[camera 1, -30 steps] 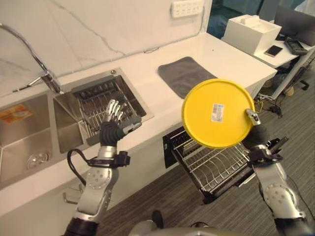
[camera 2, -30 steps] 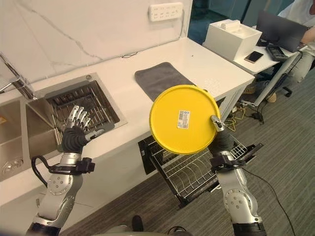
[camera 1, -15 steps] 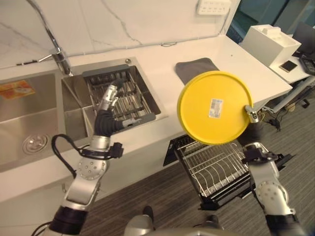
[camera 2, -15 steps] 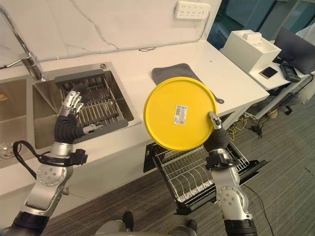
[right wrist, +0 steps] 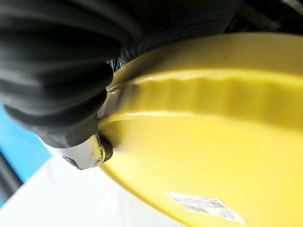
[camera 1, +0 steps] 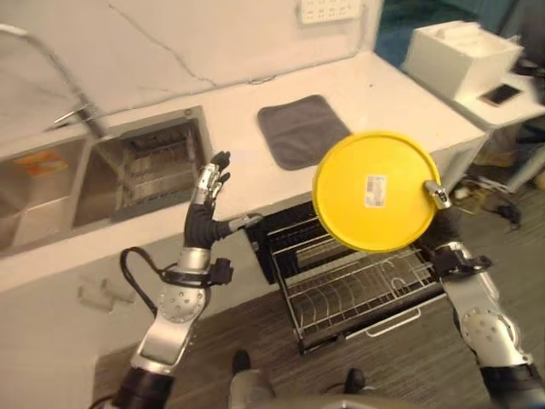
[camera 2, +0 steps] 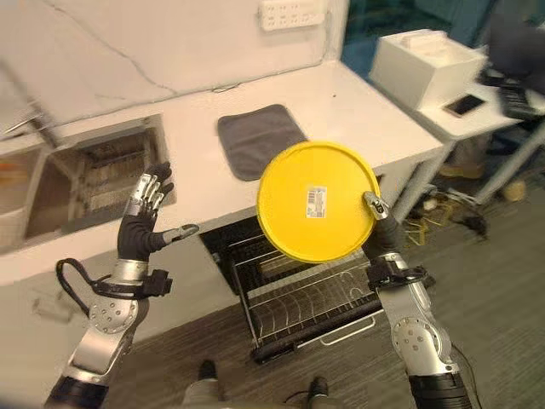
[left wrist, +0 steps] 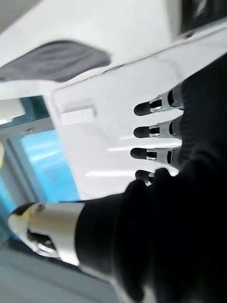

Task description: Place the dishes in the dishwasher.

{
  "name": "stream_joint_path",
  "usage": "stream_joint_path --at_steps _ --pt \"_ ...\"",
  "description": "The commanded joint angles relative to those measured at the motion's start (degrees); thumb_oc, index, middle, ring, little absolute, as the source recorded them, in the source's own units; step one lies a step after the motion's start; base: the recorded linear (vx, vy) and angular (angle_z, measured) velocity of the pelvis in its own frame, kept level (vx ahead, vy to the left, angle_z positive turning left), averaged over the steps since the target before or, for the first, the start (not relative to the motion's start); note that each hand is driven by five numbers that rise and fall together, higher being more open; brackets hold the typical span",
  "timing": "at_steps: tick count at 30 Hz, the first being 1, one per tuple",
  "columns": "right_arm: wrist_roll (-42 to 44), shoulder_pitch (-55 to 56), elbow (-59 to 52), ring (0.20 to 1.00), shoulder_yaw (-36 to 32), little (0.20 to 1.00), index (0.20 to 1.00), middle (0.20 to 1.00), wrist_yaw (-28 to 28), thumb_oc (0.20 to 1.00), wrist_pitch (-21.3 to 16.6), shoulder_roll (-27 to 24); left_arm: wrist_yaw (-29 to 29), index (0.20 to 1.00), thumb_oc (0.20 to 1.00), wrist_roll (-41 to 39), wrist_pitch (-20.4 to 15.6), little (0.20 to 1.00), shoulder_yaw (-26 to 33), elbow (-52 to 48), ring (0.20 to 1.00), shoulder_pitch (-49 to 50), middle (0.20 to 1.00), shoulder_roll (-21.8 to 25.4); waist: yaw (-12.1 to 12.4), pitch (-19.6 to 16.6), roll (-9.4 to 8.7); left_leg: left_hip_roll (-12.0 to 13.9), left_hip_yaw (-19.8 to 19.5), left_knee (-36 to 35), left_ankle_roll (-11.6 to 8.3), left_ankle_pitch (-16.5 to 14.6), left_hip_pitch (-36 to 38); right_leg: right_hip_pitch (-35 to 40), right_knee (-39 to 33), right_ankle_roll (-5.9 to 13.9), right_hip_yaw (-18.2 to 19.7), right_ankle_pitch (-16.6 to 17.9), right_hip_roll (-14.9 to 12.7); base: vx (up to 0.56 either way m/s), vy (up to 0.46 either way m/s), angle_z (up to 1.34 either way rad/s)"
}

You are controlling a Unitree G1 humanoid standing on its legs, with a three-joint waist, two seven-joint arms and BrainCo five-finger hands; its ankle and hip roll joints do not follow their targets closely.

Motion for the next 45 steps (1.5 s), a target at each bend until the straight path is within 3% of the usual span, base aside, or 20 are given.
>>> stream_joint_path --at_steps 1,3,5,8,10,13,16,19,21,24,30,36,45 --pt "-4.3 -5.4 -5.2 0.200 -3.7 0.200 0.200 0.200 1.8 0.200 -4.8 2.9 5.0 1.000 1.000 3.8 -6.6 1.000 6.0 -4.8 1.000 -1.7 1.000 6.2 -1.1 -0.4 -0.89 0.1 0.4 -8.8 2.48 -11.5 13.0 4.9 -1.9 5.82 -0.7 3.7 -1.7 0.03 0.101 0.52" --pt "-6.5 -3.7 -5.5 0.200 -4.7 0.200 0.200 0.200 1.8 0.200 -5.0 2.7 6.3 1.000 1.000 3.4 -5.5 1.000 7.6 -4.1 1.000 0.5 1.000 6.5 -0.8 -1.1 -0.62 -0.2 -1.0 -10.1 2.65 -11.9 13.9 5.5 -1.9 6.25 -1.3 3.8 -1.8 0.06 0.092 0.24" --pt "-9.1 -0.8 -5.1 0.200 -7.9 0.200 0.200 0.200 1.8 0.200 -5.5 1.8 3.7 1.000 1.000 2.9 -4.4 1.000 11.0 -2.4 1.000 7.0 1.000 6.0 0.7 -1.4 -1.44 -1.4 -3.1 -10.1 2.89 -13.2 14.3 6.3 -1.9 6.85 -3.2 4.2 -2.7 0.05 0.094 0.16" --pt "-10.4 -0.2 -4.5 0.200 -9.9 0.200 0.200 0.200 1.2 0.200 -6.4 1.2 2.3 1.000 1.000 1.3 -2.9 1.000 11.4 1.5 1.000 11.3 1.000 5.5 2.2 -1.0 -1.93 -2.0 -4.5 -10.1 3.10 -13.7 13.9 6.5 -1.9 7.24 -4.6 4.4 -3.4 -0.02 0.039 0.33" --pt "-13.6 -0.9 -3.4 0.200 -10.9 0.200 0.200 0.200 0.3 0.200 -7.5 0.9 1.7 1.000 1.000 3.5 -3.8 1.000 10.9 6.5 1.000 14.3 1.000 5.1 3.0 -0.6 -2.13 -1.9 -4.9 -10.1 3.26 -13.8 13.6 6.3 -1.9 7.49 -5.2 4.6 -3.7 -0.06 0.018 0.22" --pt "-21.0 -2.5 -0.8 0.200 -10.7 0.200 0.200 0.200 -1.6 0.200 -10.2 -0.2 7.3 1.000 1.000 6.0 -3.5 1.000 7.3 20.0 1.000 15.8 1.000 4.0 3.5 -0.2 -2.07 -1.5 -4.7 -10.1 3.30 -13.4 13.4 6.1 -1.9 7.75 -5.4 4.8 -4.0 -0.05 0.013 0.26" --pt "-27.1 -3.7 0.9 0.200 -10.3 0.200 0.200 0.200 -2.9 0.200 -11.4 -1.4 10.6 1.000 1.000 2.9 -2.7 1.000 6.3 30.9 1.000 15.6 1.000 0.9 3.5 -0.6 -1.92 -1.5 -4.3 -10.1 3.40 -13.3 13.5 6.2 -1.9 7.80 -5.2 4.7 -4.0 0.00 0.016 -0.01" --pt "-35.7 -4.3 2.3 0.200 -9.7 0.200 0.200 0.200 -2.8 0.200 -12.3 -3.3 12.5 1.000 1.000 0.5 -2.3 1.000 8.1 44.0 1.000 15.1 1.000 -3.6 3.5 -0.8 -2.03 -1.5 -4.0 -10.1 3.28 -13.3 13.9 6.4 -1.9 8.00 -5.1 4.9 -4.1 0.00 -0.009 -0.07" --pt "-42.8 -4.7 3.6 0.200 -9.0 0.200 0.200 0.200 -2.6 0.200 -13.5 -7.1 14.4 1.000 1.000 0.4 -0.3 1.000 9.9 52.8 1.000 14.3 1.000 -6.5 3.2 -1.2 -2.29 -1.2 -3.3 -10.1 3.18 -13.3 14.1 6.3 -1.9 8.04 -4.7 4.7 -4.0 -0.01 -0.011 -0.02" --pt "-51.2 -5.0 4.6 0.200 -7.8 0.200 0.200 0.200 -1.9 0.200 -14.9 -10.2 14.9 1.000 1.000 -2.4 1.2 1.000 13.5 60.8 1.000 12.6 1.000 -7.5 2.8 -1.5 -2.37 -1.0 -3.0 -10.1 2.98 -13.3 14.3 6.1 -1.9 8.17 -4.2 4.7 -3.8 0.00 -0.003 -0.04" --pt "-61.5 -5.0 5.0 0.200 -4.8 0.200 0.200 0.200 0.0 0.200 -16.2 -17.4 15.7 1.000 1.000 -4.8 3.4 1.000 17.2 66.1 1.000 10.1 1.000 -7.0 2.4 -1.9 -2.82 -0.9 -2.9 -10.1 2.82 -13.4 14.4 6.1 -1.9 8.32 -3.5 4.5 -3.5 0.00 -0.006 -0.10" --pt "-70.1 -7.1 8.3 0.200 0.1 0.200 0.200 0.200 0.4 0.200 -17.7 -22.2 14.1 1.000 1.000 -4.6 3.1 1.000 16.3 65.4 1.000 8.5 1.000 -6.3 3.2 -1.8 -3.37 -1.1 -3.7 -10.1 2.85 -13.5 14.1 6.2 -1.9 8.48 -3.6 4.4 -3.3 -0.01 -0.004 0.00" --pt "-81.9 -16.0 17.5 0.200 12.1 0.200 0.200 0.200 -1.9 0.200 -21.1 -25.1 14.2 1.000 1.000 -2.8 4.5 1.000 14.6 65.0 1.000 7.6 1.000 -3.7 6.2 -1.2 -3.75 -1.2 -5.2 -10.1 2.82 -12.9 13.3 6.7 -1.9 8.46 -4.5 4.1 -2.9 -0.01 -0.003 0.00"
